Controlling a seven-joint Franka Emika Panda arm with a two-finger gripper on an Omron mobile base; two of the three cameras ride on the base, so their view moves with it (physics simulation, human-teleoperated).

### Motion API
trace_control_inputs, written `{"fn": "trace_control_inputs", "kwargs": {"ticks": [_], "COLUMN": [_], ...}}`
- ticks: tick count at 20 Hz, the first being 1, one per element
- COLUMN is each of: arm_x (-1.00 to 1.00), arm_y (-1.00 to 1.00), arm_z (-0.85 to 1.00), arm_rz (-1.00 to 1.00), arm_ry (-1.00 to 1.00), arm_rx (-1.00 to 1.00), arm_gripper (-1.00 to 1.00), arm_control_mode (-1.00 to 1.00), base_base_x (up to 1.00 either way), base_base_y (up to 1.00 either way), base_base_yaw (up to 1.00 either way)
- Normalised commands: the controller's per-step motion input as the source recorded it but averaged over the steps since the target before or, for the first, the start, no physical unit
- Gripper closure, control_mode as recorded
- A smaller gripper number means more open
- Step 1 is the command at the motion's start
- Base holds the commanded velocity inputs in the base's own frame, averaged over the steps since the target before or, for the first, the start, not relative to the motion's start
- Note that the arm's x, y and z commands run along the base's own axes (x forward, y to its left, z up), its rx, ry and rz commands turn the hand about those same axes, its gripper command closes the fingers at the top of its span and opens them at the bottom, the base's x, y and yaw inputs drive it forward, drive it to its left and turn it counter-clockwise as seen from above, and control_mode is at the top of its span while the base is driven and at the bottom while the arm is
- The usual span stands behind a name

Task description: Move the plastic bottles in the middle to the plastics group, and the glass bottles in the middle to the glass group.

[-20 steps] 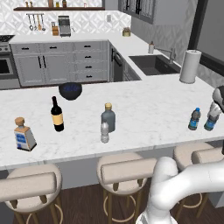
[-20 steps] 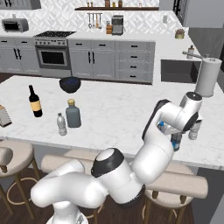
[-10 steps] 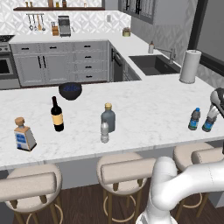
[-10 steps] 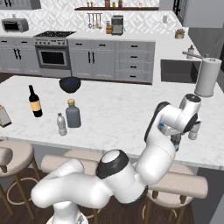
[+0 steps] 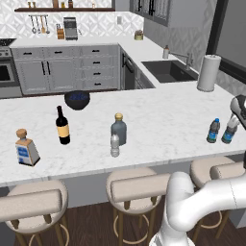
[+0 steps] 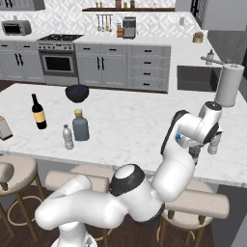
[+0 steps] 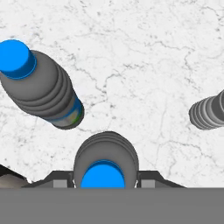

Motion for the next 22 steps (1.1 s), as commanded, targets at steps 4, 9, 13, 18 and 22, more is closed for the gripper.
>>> {"fn": "trace_control_inputs", "kwargs": {"ticks": [4,9,13,18,22], "arm_x": [0.07,0.00,0.00,0.00,0.00], "arm_y": [0.00,0.00,0.00,0.00,0.00], "arm_z": [0.00,0.00,0.00,0.00,0.00], "arm_rz": [0.00,0.00,0.00,0.00,0.00], "arm_ry": [0.01,0.00,0.00,0.00,0.00], "arm_rx": [-0.03,0.00,0.00,0.00,0.00], "arm_gripper": [1.00,1.00,-1.00,-1.00,-1.00], "arm_control_mode": [-1.00,-1.00,-1.00,-1.00,-1.00], "base_base_x": [0.00,0.00,0.00,0.00,0.00], "base_base_y": [0.00,0.00,0.00,0.00,0.00], "base_base_yaw": [0.00,0.00,0.00,0.00,0.00]}}
